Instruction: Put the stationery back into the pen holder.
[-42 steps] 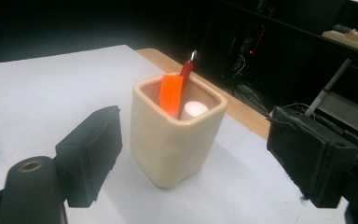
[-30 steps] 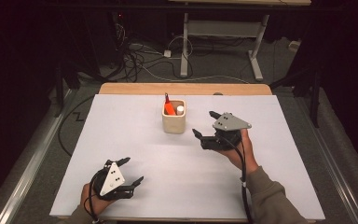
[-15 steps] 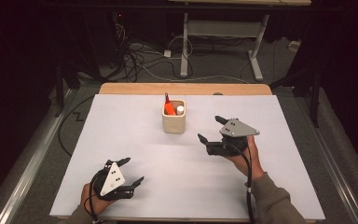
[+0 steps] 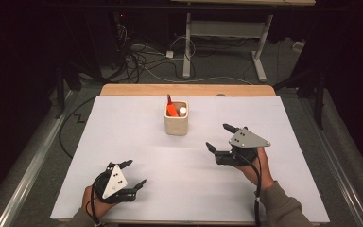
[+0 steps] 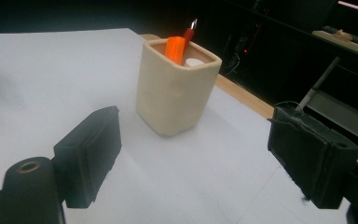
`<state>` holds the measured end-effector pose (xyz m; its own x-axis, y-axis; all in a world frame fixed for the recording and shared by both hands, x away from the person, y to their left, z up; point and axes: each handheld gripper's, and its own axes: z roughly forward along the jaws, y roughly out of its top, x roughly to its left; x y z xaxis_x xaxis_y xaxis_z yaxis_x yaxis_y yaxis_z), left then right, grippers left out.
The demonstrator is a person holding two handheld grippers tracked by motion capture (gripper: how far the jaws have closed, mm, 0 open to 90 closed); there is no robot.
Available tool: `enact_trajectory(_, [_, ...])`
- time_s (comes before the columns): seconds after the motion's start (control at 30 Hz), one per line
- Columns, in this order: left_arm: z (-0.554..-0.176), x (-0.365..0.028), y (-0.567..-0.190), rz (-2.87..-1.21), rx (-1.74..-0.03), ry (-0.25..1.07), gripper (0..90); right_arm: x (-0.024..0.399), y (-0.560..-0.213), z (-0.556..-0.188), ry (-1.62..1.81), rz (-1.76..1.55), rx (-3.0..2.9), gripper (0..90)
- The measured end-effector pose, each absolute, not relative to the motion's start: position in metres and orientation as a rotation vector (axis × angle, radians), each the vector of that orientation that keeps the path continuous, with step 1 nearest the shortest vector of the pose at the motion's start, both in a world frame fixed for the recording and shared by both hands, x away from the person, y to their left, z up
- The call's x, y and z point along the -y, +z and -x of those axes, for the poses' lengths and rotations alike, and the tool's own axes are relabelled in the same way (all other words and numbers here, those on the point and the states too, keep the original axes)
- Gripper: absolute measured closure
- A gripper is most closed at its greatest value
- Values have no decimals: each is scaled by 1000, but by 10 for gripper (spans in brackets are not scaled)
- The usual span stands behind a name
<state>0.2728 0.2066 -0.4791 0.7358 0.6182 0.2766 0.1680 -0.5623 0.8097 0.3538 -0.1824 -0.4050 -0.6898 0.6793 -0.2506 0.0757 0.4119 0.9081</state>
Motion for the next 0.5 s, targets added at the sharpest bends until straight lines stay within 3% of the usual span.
enact_trajectory(0.5, [-273,-206,-479,-2122,-588,704,220,199,-409,-332,1268,-622,-2049,176])
